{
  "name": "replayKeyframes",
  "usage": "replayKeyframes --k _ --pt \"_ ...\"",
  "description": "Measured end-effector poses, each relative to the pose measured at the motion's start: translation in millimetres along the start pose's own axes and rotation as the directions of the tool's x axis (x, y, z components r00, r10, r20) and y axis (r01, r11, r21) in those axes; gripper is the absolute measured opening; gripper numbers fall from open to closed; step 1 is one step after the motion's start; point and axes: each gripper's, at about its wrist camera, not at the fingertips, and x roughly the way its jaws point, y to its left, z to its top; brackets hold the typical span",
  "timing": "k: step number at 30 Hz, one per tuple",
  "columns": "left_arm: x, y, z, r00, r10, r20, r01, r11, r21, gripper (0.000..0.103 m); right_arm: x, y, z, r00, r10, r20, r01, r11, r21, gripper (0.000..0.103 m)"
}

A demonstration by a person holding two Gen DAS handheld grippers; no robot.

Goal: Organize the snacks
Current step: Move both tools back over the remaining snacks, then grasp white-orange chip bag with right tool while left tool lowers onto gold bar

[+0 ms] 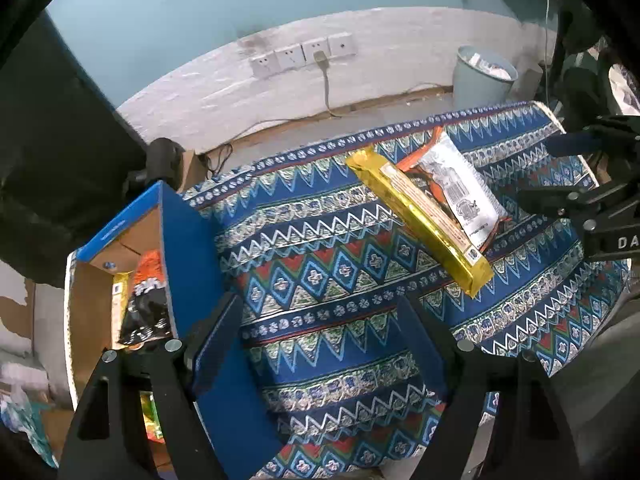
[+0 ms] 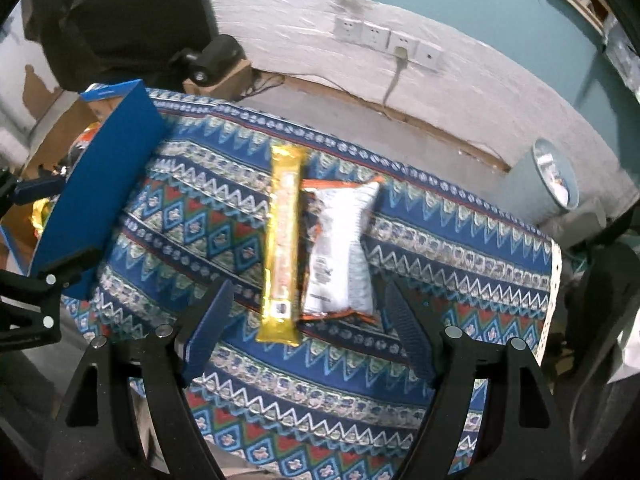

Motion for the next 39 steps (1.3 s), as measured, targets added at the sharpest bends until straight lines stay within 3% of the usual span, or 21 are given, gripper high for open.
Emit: replayKeyframes --k 15,31,33,34,39 --pt "64 -9 35 0.999 -0.001 -0.046 0.000 1.000 -0.015 0.081 63 -46 0 0.995 0.042 -0.094 -0.031 0.993 0.117 0.078" --pt "117 -20 49 0.994 -0.001 -0.110 0.002 1.000 0.012 0.081 140 -44 10 0.987 0.067 -0.143 -0.055 0.995 0.085 0.078" --pt "119 -20 50 0.993 -0.003 -0.117 0.004 1.000 0.009 0.081 143 -39 9 0.985 0.068 -0.155 -0.058 0.996 0.070 0.068" --pt "119 -21 50 0.993 -0.004 -0.119 0.006 1.000 0.009 0.081 145 -35 7 0.983 0.064 -0.170 -0.055 0.997 0.054 0.057" --pt "116 -15 49 0.993 -0.007 -0.118 0.007 1.000 0.000 0.081 147 -19 -2 0.981 0.050 -0.187 -0.044 0.998 0.040 0.045"
